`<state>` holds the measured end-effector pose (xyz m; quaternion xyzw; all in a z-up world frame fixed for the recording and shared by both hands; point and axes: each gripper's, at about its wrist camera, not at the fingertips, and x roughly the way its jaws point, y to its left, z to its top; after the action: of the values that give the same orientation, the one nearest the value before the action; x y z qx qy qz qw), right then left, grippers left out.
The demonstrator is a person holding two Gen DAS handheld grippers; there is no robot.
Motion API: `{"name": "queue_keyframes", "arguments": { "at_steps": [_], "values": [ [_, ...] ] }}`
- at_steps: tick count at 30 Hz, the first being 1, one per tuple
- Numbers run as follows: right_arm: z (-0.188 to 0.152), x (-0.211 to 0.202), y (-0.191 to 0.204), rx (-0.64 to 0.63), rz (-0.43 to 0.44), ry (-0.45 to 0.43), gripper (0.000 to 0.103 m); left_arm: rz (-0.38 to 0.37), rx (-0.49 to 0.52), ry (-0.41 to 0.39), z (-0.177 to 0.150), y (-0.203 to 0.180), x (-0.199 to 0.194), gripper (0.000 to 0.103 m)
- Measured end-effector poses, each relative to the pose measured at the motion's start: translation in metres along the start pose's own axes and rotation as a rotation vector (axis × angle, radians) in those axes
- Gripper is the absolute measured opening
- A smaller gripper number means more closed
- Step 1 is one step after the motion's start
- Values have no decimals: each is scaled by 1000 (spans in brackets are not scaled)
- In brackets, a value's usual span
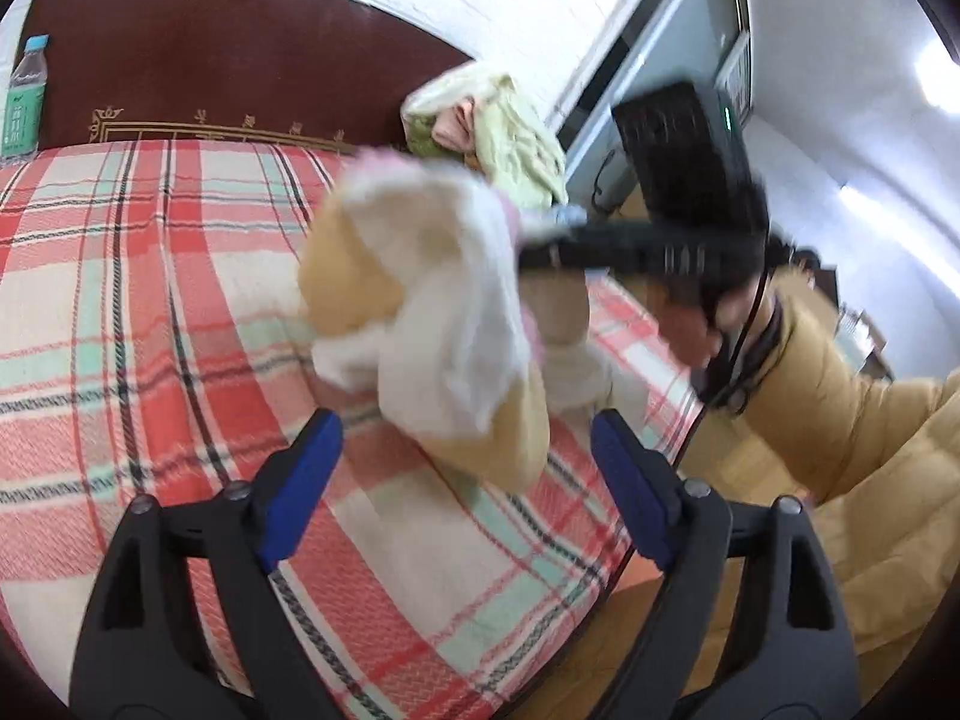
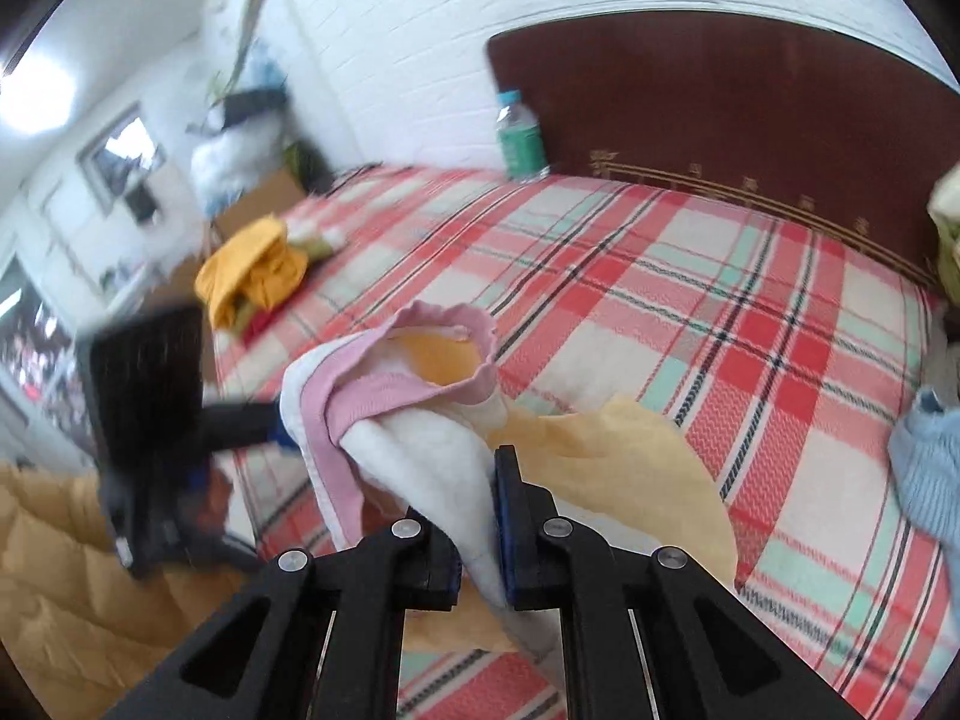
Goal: Fold clothes
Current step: 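Grasp the pink-trimmed hem with the left gripper while the right gripper holds the shirt, then lift the shirt with both grippers and shake it out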
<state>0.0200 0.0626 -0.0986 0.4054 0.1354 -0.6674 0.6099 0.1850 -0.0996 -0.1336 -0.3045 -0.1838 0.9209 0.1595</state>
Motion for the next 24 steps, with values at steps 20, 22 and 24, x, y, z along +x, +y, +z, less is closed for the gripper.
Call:
{"name": "queue_keyframes", "arguments": {
  "at_steps": [20, 22, 24],
  "values": [
    [7, -97, 52, 146, -65, -356, 9, 269, 25, -257, 85, -15, -73, 9],
    [6, -108, 65, 122, -80, -391, 12, 278, 69, -307, 105, -25, -107, 9],
    [3, -110, 93, 30, -123, -413, 14, 301, 122, -335, 116, -35, -132, 9]
  ]
}}
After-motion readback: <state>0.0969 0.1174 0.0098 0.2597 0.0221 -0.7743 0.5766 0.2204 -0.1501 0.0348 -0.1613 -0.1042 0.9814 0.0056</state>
